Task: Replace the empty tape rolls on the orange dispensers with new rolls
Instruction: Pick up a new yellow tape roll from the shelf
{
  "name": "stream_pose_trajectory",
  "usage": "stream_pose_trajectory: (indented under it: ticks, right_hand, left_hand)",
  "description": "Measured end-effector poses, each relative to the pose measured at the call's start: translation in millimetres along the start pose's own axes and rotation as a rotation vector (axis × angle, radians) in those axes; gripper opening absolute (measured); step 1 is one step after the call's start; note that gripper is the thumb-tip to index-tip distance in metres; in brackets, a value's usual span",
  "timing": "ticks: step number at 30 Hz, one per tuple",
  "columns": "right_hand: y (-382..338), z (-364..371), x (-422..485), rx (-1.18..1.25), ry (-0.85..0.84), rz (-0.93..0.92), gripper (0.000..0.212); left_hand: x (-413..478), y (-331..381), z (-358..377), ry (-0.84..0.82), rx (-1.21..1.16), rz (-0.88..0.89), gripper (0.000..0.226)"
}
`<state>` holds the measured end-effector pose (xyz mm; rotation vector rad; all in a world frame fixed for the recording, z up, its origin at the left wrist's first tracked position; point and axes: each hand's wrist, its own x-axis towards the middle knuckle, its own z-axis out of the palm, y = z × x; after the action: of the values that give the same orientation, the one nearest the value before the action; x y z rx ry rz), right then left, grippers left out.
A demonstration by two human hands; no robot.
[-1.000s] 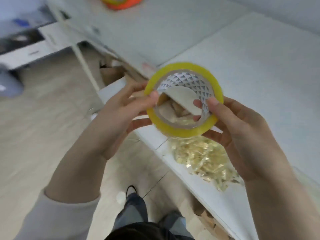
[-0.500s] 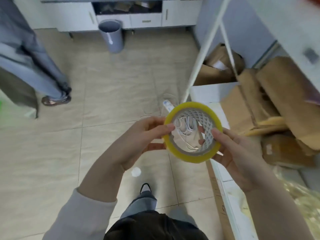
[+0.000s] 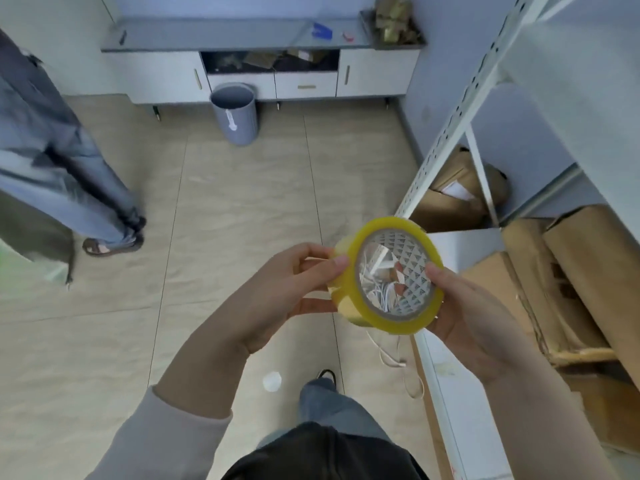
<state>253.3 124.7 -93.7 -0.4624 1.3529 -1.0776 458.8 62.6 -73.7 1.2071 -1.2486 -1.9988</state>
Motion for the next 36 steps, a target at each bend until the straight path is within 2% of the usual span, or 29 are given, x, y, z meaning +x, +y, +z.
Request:
stream_pose_trajectory:
  ticks: [3, 7, 13, 17, 20, 23, 25, 26, 29, 32, 34, 36]
  right_hand:
    - [-28, -5, 28, 0.048, -0.039, -0.044, 0.055]
    - [-64, -12, 55, 0.112, -0.082, -0.086, 0.041]
    - [-113, -22, 76, 0.279, -0.038, -0.177, 0.037]
    - [-153, -33, 83, 0.315, 0.164, -0.324, 0.039]
    - [-179, -32, 73, 0.229, 0.419, -0.505, 0.044]
    - [-197, -18, 55, 0.056, 0.715, -0.746, 0.064]
    - [-207, -8, 48, -0.126, 0.837, -0.87, 0.08]
    - [-211, -4, 48, -0.212, 0.879, -0.901, 0.081]
    - [-214, -5, 50, -0.336, 1.061, -0.922, 0.069]
    - [-218, -18, 39, -0.333, 1.203, -0.893, 0.062]
    - [-220, -33, 22, -0.291, 1.203, -0.863, 0.066]
    - [-224, -49, 5, -0.263, 1.111, -0.835, 0.063]
  left_hand:
    - [31, 30, 3, -0.03, -0.007, 0.037, 0.042]
    - [71, 63, 13, -0.074, -0.052, 0.073, 0.036]
    - [129, 118, 47, -0.235, -0.129, 0.119, 0.05]
    - [170, 165, 78, -0.402, -0.116, 0.204, 0.046]
    - [197, 200, 99, -0.532, -0.113, 0.277, 0.041]
    - [218, 227, 118, -0.655, -0.094, 0.331, 0.047]
    - [228, 237, 135, -0.722, -0.07, 0.349, 0.053]
    - [232, 239, 143, -0.76, -0.06, 0.346, 0.055]
    - [238, 237, 165, -0.909, -0.019, 0.33, 0.061]
    - [249, 245, 177, -1.074, 0.074, 0.337, 0.058]
    - [265, 257, 185, -1.092, 0.162, 0.494, 0.046]
    - [283, 265, 198, -1.052, 0.223, 0.687, 0.041]
